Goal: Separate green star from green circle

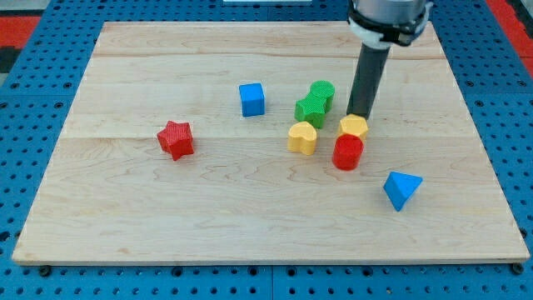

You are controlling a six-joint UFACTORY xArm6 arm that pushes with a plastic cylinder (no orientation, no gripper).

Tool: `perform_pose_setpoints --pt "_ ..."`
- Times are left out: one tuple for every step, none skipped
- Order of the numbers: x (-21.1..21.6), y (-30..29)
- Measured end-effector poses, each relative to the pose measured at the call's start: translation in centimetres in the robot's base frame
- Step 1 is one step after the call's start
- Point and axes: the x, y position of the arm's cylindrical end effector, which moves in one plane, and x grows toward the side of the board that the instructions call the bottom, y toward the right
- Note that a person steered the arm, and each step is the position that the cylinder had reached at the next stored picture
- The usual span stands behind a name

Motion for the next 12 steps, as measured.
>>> perform_pose_setpoints --pt "2.7 0.9" --pt "4.3 1.7" --pt "3.8 1.0" --pt "1.2 5.5" --pt "-6.2 8.2" --pt "-8.4 2.4" --pt "-6.9 -1.4" --pt "-6.6 -5.1" --pt "-6.5 -6.7" --pt "-5.2 -7.4" --pt "-4.2 -9.9" --pt "-3.2 -13.3"
